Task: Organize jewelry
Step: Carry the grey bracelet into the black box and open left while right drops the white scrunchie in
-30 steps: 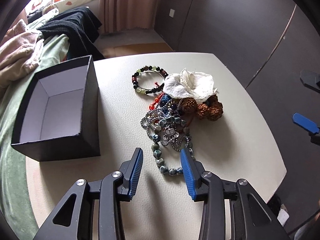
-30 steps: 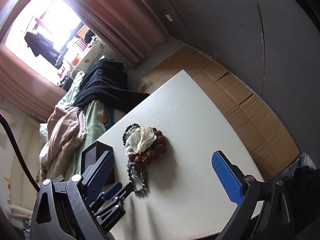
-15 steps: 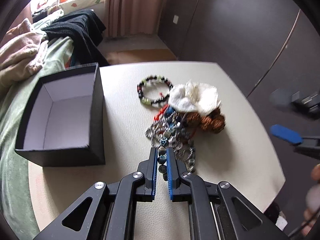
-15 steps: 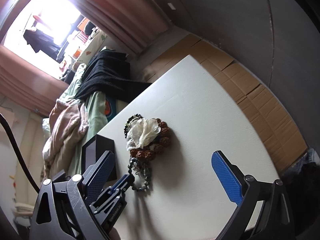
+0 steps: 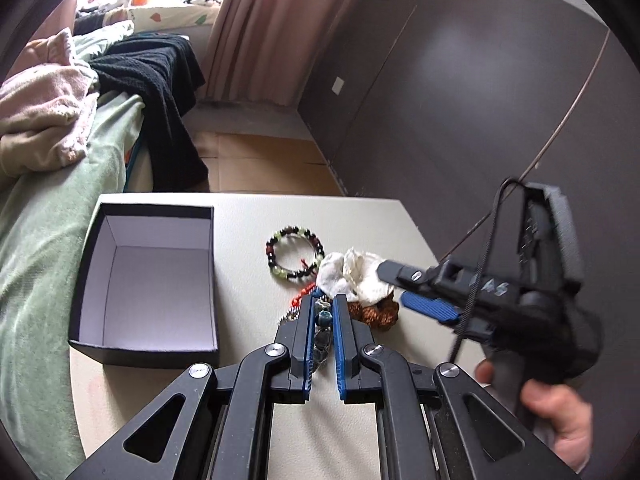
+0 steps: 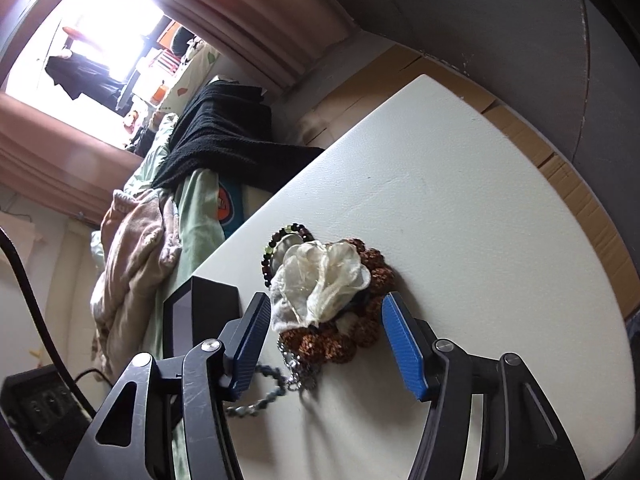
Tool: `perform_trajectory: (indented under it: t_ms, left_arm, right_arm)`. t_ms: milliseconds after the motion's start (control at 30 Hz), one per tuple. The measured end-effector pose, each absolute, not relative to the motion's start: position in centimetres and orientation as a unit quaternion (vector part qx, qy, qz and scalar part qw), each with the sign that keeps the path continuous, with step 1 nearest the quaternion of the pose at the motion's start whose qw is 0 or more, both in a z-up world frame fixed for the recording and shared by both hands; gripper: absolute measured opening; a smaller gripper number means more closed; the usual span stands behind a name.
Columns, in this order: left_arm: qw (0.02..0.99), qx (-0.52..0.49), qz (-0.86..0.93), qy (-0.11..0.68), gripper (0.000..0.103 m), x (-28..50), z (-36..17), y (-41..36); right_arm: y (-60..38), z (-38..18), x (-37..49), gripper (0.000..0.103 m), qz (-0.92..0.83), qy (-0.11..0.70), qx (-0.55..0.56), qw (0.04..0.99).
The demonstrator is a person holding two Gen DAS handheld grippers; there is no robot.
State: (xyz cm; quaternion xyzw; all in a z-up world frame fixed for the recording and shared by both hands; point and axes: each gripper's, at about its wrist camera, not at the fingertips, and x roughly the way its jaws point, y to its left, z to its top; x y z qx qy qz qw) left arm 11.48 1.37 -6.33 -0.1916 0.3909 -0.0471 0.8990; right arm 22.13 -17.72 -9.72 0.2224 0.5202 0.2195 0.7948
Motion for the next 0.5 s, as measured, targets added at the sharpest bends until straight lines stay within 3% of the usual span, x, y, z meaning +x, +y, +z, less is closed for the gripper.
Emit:
perform_trajectory:
  t_ms: [100, 167, 200, 500]
  left_arm:
    - [0.902, -0.208, -0.044, 0.377, 0.009, 11.2, -5.6, 2.7]
    - [0.902, -0.217, -0.041, 0.371, 0.009, 11.0, -5.3, 3.5]
    - [0.902, -0.224, -0.040, 0.366, 0.009, 10.8, -5.0, 4.0]
    - [0.911, -0.250, -0.035, 0.327, 0.009, 9.5, -3.3, 7.4]
  right_arm:
    - [-16.9, -10.2, 22.3, 0.043, 0.220, 0.522, 0.214, 0.796]
    - [-16.7, -10.7, 22.6, 0.012, 0.218, 0.518, 0.210, 0.800]
    - [-16.6, -10.9, 22.7, 0.004, 0.211, 0.516, 0.207, 0.804]
    - [-16.5, -7.4, 21.1, 0.004, 0.244, 0.462, 0.225, 0.823]
